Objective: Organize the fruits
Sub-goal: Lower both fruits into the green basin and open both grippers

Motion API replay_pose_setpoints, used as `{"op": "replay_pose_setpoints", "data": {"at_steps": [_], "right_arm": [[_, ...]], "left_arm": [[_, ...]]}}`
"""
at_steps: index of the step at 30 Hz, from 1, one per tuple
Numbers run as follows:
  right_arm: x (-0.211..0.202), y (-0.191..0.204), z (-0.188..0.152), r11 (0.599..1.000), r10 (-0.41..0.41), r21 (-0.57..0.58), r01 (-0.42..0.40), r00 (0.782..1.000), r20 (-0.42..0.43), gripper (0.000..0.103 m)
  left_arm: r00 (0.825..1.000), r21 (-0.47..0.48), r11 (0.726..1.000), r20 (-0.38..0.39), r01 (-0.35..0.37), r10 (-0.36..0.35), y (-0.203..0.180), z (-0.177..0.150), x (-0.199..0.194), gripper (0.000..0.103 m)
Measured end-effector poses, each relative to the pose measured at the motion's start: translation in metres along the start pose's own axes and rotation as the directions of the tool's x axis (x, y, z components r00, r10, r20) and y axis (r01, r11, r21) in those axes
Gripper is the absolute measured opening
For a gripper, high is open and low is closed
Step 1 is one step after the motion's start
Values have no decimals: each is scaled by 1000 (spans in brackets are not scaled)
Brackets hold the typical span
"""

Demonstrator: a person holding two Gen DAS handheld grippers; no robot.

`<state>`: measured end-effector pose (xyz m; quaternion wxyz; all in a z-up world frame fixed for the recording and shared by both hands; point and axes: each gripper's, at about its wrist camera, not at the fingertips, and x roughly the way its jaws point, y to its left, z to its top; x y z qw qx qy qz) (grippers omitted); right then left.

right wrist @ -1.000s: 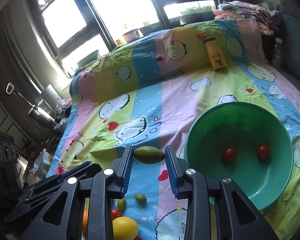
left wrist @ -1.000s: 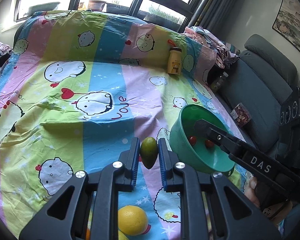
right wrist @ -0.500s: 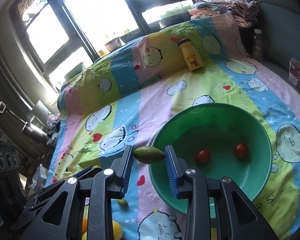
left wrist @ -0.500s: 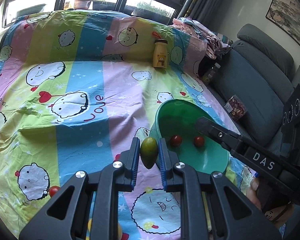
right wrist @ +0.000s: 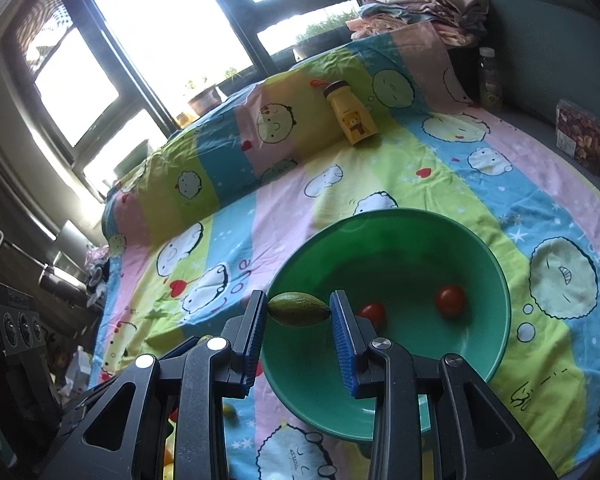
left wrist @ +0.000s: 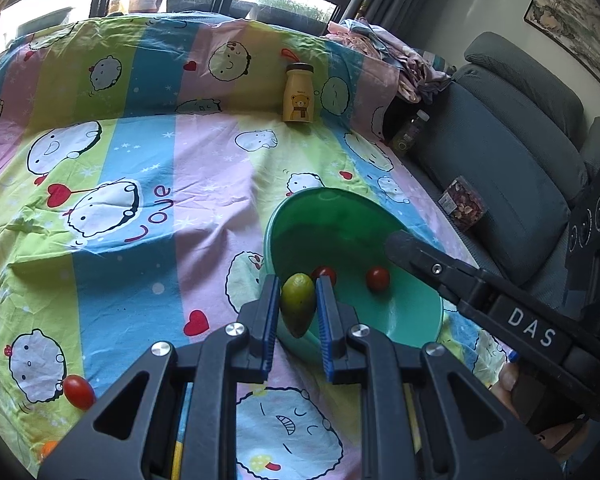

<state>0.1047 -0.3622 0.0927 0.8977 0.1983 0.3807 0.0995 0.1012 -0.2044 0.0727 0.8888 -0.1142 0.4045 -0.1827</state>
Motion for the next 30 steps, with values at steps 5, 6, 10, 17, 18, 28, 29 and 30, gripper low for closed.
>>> {"op": "replay_pose_setpoints", "data": {"at_steps": [5,6,10,17,18,28,29,30], "right_arm": [[-3,-10,2,1000,-19,17,19,1000,6,35],[-3,-13,3,1000,-19,23,19,1000,6,35],[-4,-22,4,999,-26,48,26,1000,5,35],[-5,-34,6,997,-41,73,41,999,0,35],[-5,-36,6,996,-42,76,42,999,-1,35],[-1,-46,6,993,-70,96,71,997,-18,35],[0,-46,7,993,-70,97,72,997,-20,35],[0,-47,7,993,-70,99,72,997,-21,35]], "left_arm": [[1000,12,1000,-15,7,-7,-9,1,9,18],[1000,13,1000,-18,10,-10,-11,1,11,18],[1000,12,1000,-27,16,-15,-15,2,18,18],[999,16,1000,-49,21,-21,-22,2,30,18],[998,16,1000,-51,25,-24,-23,2,31,18],[996,4,999,-77,48,-48,-27,4,44,18],[996,3,999,-80,52,-51,-27,3,45,18],[995,2,999,-84,54,-54,-28,3,46,18]]}}
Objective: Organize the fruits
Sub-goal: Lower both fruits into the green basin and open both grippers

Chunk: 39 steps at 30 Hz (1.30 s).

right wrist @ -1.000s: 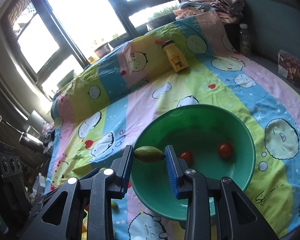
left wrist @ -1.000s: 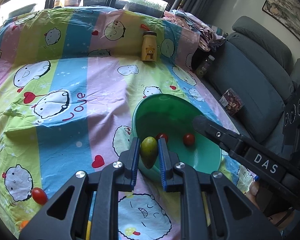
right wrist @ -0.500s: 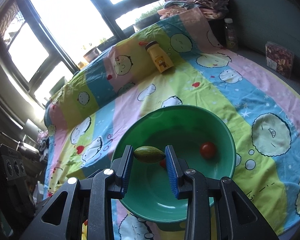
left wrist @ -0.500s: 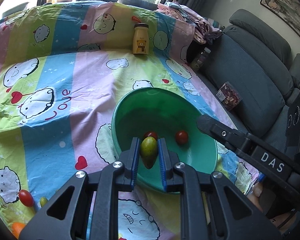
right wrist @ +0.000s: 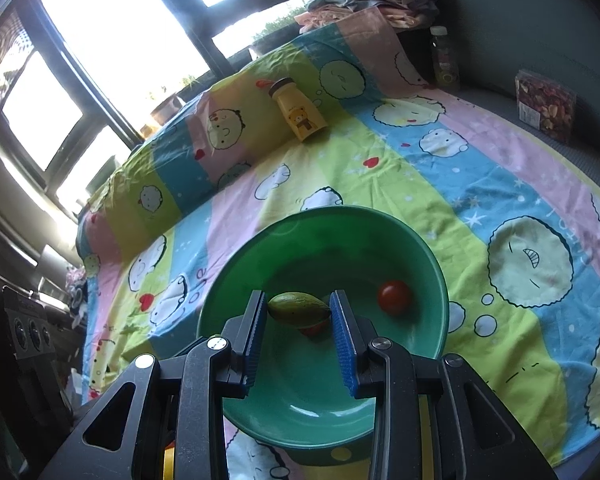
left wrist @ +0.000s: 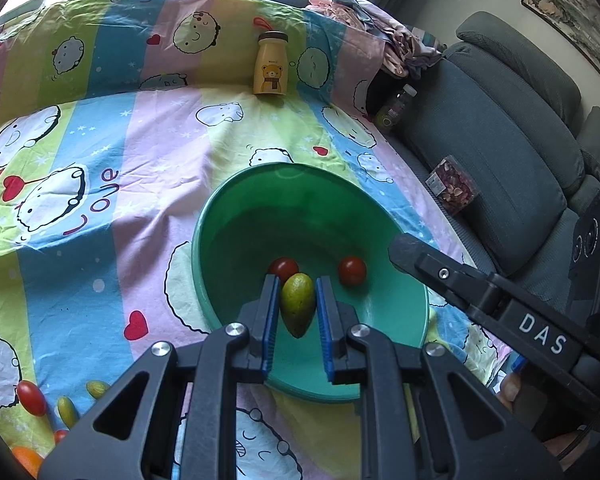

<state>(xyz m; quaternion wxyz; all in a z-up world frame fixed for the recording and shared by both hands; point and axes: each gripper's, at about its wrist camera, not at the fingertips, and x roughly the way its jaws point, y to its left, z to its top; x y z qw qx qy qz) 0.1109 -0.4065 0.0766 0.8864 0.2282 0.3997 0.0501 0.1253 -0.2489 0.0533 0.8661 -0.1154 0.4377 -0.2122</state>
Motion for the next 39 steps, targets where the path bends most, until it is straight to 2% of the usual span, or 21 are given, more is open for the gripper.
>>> {"op": "replay_pose_setpoints", "data": {"at_steps": [16,39], "right_arm": [[7,-11,0,1000,-6,17,7,999,-34,35],[12,-23,0,998,-64,22,66,996,-66,35]], "left_arm": [[998,21,999,-55,28,-26,-15,-4,19,18],[995,41,999,-98,11,-7,-24,-10,33,18]]}}
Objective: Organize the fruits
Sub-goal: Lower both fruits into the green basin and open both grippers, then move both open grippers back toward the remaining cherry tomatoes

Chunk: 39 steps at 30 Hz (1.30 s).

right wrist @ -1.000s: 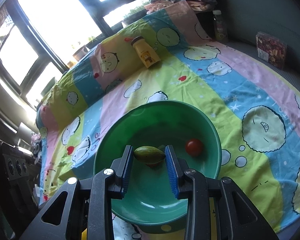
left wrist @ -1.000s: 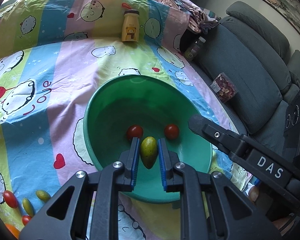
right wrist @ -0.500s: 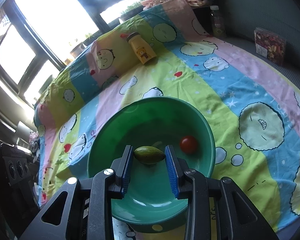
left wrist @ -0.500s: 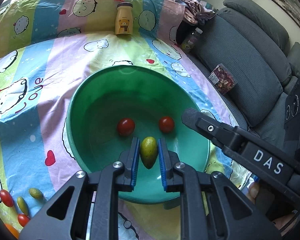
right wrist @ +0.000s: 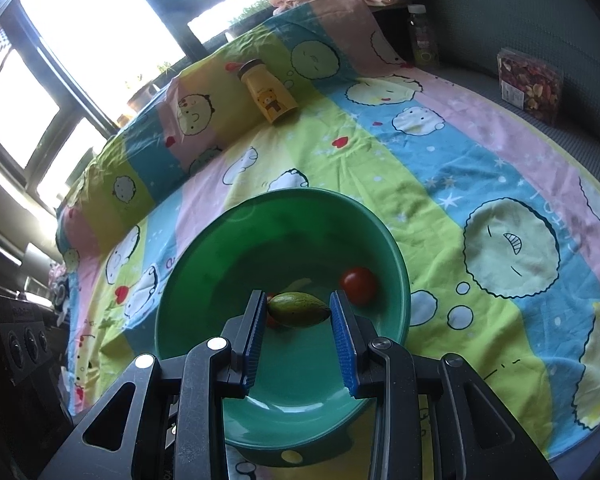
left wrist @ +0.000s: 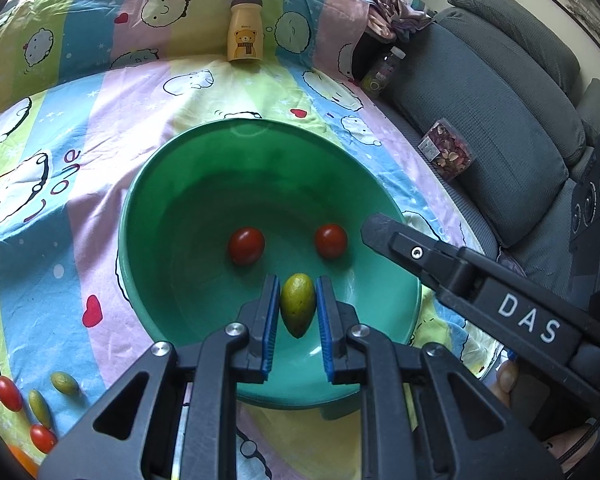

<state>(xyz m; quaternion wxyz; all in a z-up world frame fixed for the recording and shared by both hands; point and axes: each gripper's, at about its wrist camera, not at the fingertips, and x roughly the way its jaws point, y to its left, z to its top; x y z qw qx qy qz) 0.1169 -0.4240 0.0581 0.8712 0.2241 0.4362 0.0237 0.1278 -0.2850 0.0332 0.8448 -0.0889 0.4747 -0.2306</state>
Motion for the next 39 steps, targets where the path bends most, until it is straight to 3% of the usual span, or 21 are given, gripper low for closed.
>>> {"op": "replay_pose_setpoints", "data": {"at_steps": [8,12,20,24,30,36,39], "right_arm": [[1,4,-1,1000,-1,-7,1,1000,-6,35],[1,6,-1,1000,2,-9,-2,1000,-9,35],[-3,13,-2,1000,-19,-16,19,1000,0,36],[-8,21,-3,999,-4,-33,4,1000,11,43],[-12,47,-10,995,12,-97,-10,1000,14,44],[-12,78,-22,982,72,-172,-73,997,-9,54],[-11,98,-30,957,201,-197,-212,977,-74,54]], "left_arm": [[1000,6,1000,-3,-7,7,1,-2,-1,18],[1000,-2,1000,10,8,-8,3,-2,-9,32],[999,-22,1000,49,-5,6,14,-5,-31,44],[996,-24,999,83,-31,33,25,-9,-54,55],[985,-37,994,135,-106,110,51,-21,-91,71],[973,-80,985,164,-153,165,88,-37,-126,76],[960,-134,973,187,-185,208,114,-47,-142,80]]}}
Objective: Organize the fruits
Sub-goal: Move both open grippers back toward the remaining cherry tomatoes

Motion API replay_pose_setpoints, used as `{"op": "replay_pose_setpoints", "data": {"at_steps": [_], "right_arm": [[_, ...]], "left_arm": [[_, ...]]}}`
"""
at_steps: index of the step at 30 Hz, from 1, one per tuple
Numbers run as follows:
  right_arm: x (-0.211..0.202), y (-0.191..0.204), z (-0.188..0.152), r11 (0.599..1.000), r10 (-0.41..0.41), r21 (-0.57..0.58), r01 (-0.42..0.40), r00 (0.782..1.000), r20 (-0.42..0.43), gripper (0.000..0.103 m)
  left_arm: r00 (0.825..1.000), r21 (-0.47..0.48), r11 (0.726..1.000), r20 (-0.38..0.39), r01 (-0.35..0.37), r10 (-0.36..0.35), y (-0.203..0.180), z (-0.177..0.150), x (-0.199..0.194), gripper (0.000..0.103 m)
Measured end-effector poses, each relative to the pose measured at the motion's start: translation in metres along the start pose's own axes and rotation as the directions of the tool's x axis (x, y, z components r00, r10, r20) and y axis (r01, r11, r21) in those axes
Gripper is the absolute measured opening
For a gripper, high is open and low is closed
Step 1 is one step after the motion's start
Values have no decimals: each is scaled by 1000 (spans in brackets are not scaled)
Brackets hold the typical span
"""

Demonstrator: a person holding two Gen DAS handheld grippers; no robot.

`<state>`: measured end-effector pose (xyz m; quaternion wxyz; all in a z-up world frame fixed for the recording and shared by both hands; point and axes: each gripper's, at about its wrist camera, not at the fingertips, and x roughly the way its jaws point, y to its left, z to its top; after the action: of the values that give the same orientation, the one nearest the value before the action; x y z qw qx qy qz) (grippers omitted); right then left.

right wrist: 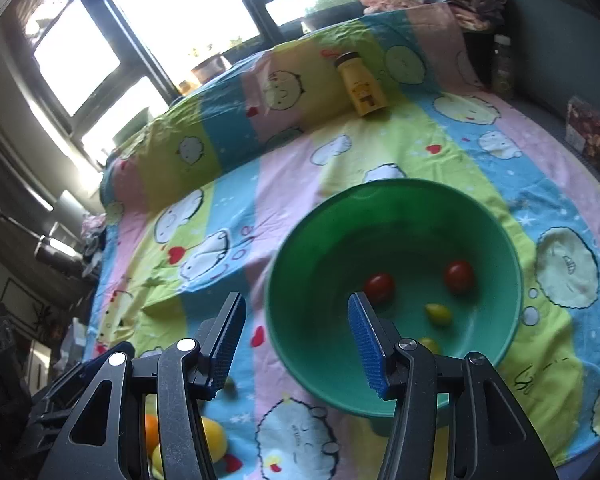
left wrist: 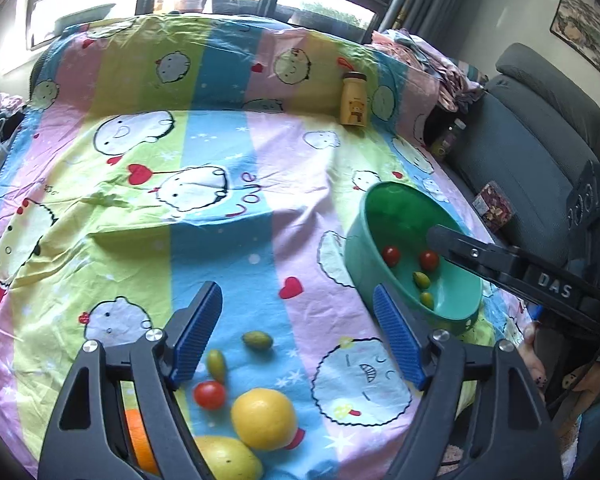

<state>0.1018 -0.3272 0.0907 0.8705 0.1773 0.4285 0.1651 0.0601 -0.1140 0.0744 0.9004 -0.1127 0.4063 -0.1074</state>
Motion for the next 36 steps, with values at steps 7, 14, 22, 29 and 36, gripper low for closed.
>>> {"op": "replay_pose_setpoints", "data": {"at_steps": [7,14,22,29,36], "right_arm": [[29,56,-18,991,7,-135,-17,998,-69,54],[69,74,-34,983,-36,-185,4,985,-168,54],[97,89,-57,972,-16,-230,-52,959,-285,54],[109,95,-72,959,32,-250,-131,931,-364,53],[110,97,-76,951,72,-249,-183,915,-397,48]], "left_arm": [[998,-122,990,-15,-65,64,66,-14,0,80],[991,-191,978,-118,-79,57,101,-31,17,76],[982,-191,980,-188,-46,10,109,-39,27,66],[965,-248,969,-254,-5,-60,116,-44,40,53],[953,-264,964,-297,-20,-61,117,-47,49,47]]}}
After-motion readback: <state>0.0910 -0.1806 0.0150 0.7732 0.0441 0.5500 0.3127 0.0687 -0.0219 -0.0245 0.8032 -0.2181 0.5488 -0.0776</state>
